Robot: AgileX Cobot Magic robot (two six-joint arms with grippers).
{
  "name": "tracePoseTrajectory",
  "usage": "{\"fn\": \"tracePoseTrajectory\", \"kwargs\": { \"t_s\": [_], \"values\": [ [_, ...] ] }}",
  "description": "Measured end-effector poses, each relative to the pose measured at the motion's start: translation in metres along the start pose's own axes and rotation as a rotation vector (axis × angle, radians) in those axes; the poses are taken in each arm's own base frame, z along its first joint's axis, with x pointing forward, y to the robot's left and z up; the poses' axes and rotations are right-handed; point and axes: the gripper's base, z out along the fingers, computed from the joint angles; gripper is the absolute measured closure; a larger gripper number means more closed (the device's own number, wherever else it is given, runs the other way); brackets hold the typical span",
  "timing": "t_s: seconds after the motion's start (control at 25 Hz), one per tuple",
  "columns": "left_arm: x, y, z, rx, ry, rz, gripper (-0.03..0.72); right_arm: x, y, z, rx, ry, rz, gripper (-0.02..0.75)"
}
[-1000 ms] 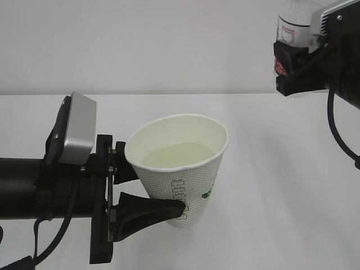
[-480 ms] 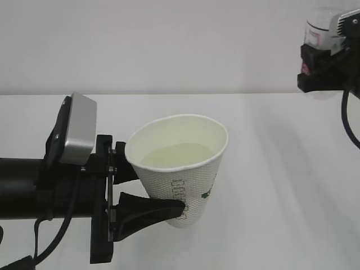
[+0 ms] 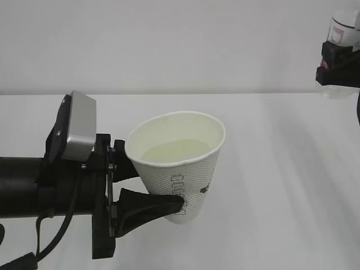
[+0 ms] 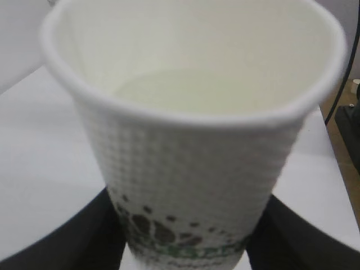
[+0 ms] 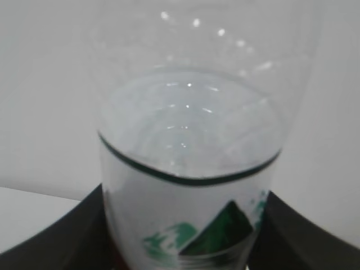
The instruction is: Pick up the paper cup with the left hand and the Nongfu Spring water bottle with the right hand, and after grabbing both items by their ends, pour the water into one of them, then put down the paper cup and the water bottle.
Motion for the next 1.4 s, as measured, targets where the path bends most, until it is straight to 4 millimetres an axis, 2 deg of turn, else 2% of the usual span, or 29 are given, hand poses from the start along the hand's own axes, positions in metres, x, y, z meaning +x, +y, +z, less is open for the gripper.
{"fn": "tracePoseTrajectory", "kwargs": {
  "t_s": [0.44,0.88,1.4],
  "values": [
    [-0.001,0.003,0.000,-0.030,-0.015,-0.024,0.250,0.017,0.012,0.009,-0.095,0.042,0.090,0.288],
    [-0.003,0.007,0.000,-0.073,-0.036,-0.058,0.250,0.033,0.018,0.019,-0.119,0.068,0.079,0.288],
    [-0.003,0.007,0.000,-0.080,-0.031,-0.061,0.250,0.073,0.028,0.037,-0.134,0.089,0.071,0.288]
  ]
}}
